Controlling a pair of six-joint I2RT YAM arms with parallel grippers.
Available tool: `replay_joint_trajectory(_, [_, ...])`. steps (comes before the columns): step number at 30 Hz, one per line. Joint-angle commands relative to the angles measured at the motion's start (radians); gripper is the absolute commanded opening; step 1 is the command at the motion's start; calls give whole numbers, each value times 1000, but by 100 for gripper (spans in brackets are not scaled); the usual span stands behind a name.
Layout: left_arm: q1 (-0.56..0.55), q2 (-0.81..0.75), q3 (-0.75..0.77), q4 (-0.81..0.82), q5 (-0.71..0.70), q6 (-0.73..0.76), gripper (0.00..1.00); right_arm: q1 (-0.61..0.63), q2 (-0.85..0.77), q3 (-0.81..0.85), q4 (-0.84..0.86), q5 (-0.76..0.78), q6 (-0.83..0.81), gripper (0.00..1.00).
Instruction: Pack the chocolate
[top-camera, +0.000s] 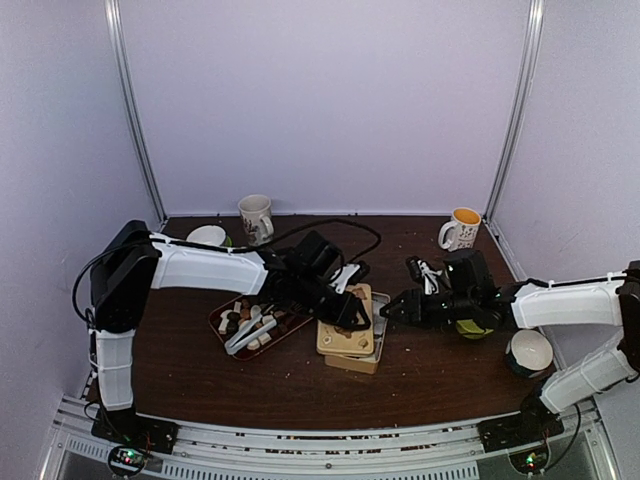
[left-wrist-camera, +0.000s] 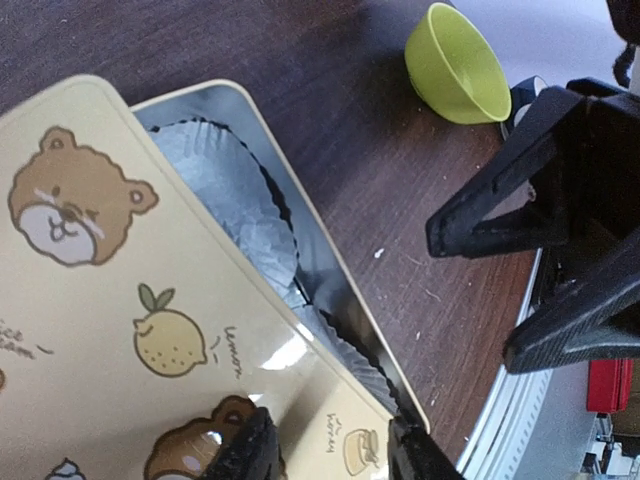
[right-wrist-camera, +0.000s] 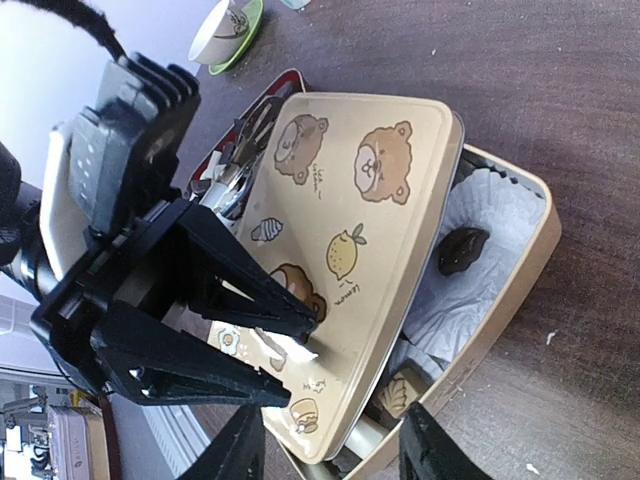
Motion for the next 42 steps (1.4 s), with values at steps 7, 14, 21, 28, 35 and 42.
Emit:
replay_joint_trajectory(7, [-11, -21, -27, -60, 28, 8, 41, -9, 80, 155, -90, 16, 26, 44])
replay_joint_trajectory(14, [-9, -140, -42, -46, -13, 9, 42, -10, 118, 193, -99, 32, 28, 44])
replay_joint_trajectory(21, [19, -301, -124, -40, -134, -26, 53, -9, 137, 205, -99, 26, 17, 45])
replay_joint_trajectory(28, [131, -410, -339, 50, -217, -105, 62, 15, 207, 280, -114, 4, 47, 58])
replay_joint_trajectory(35, [199, -386, -416, 81, -208, -61, 66, 54, 269, 240, 63, 53, 302, 58])
replay_joint_trajectory(42, [228, -347, -397, 69, -200, -3, 65, 135, 320, 197, 211, 171, 498, 58])
